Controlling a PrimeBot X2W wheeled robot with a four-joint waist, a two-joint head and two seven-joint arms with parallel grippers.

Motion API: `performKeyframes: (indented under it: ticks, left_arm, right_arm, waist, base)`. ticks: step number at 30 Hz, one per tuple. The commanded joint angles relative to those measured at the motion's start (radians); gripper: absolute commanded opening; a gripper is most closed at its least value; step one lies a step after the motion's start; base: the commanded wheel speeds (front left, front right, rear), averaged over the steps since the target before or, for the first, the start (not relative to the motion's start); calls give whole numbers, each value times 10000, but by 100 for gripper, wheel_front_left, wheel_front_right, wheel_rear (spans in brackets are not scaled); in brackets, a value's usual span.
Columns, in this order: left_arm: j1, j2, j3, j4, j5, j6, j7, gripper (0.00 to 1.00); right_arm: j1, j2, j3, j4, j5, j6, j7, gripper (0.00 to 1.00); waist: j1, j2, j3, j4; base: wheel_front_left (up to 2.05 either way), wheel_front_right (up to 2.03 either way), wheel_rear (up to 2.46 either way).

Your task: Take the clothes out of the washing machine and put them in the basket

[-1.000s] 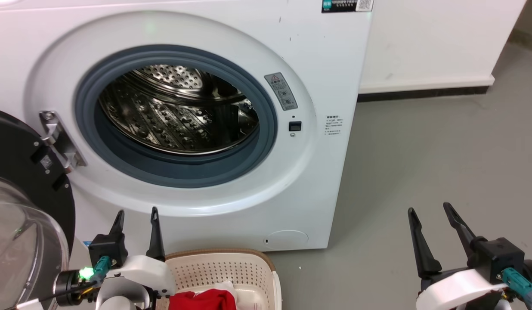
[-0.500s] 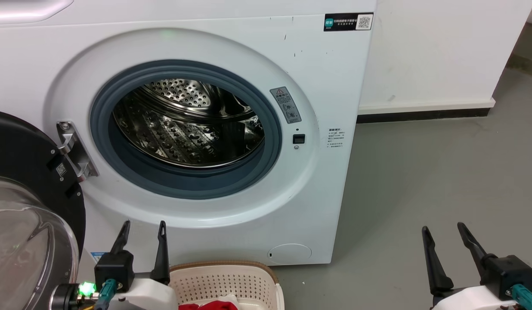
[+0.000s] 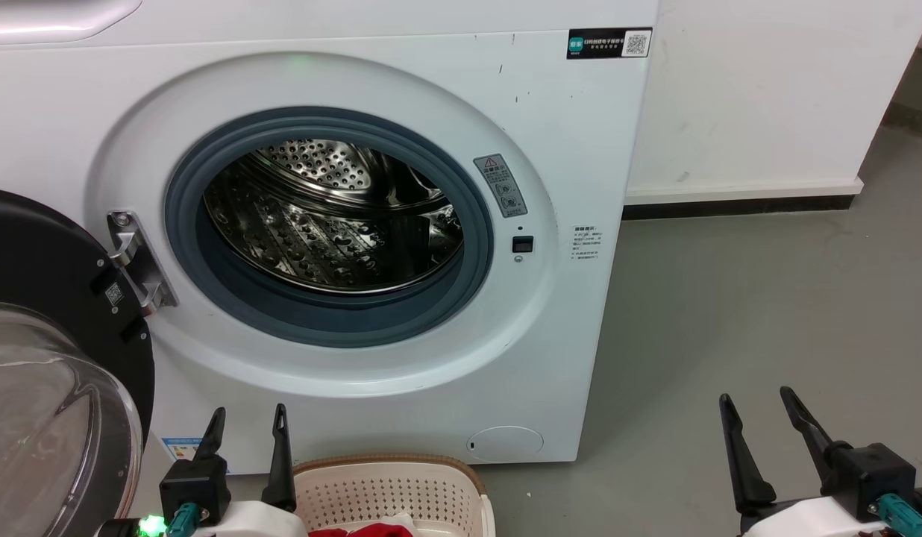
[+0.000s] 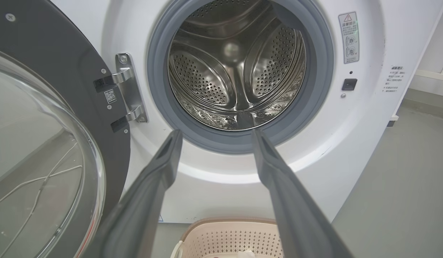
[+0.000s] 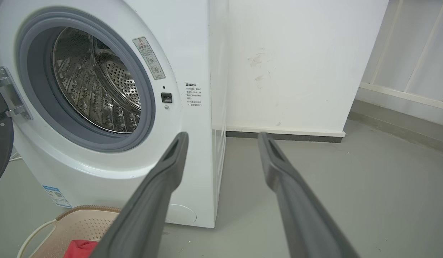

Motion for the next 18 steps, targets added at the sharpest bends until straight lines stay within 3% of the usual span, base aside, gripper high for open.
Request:
performKeyframes:
  ticks: [1, 17, 18]
  left_arm:
    - [-65, 39, -14, -37, -4, 6, 21, 100]
    - [1, 167, -56, 26, -83, 174, 54, 100]
    - [-28, 131, -43, 34, -62, 136, 62, 0]
  right_arm:
    - [71, 23, 26, -38, 33, -7, -42, 100]
    - [-34, 22, 117, 9, 88, -7, -5, 100]
    - [-14, 2, 109, 16, 62, 0, 5, 0]
  waist:
    - [0, 0, -3, -7]
    - [0, 0, 23, -94]
    - [0, 0, 24, -97]
  base:
    - [0, 0, 0]
    - [0, 0, 0]
    - [0, 0, 0]
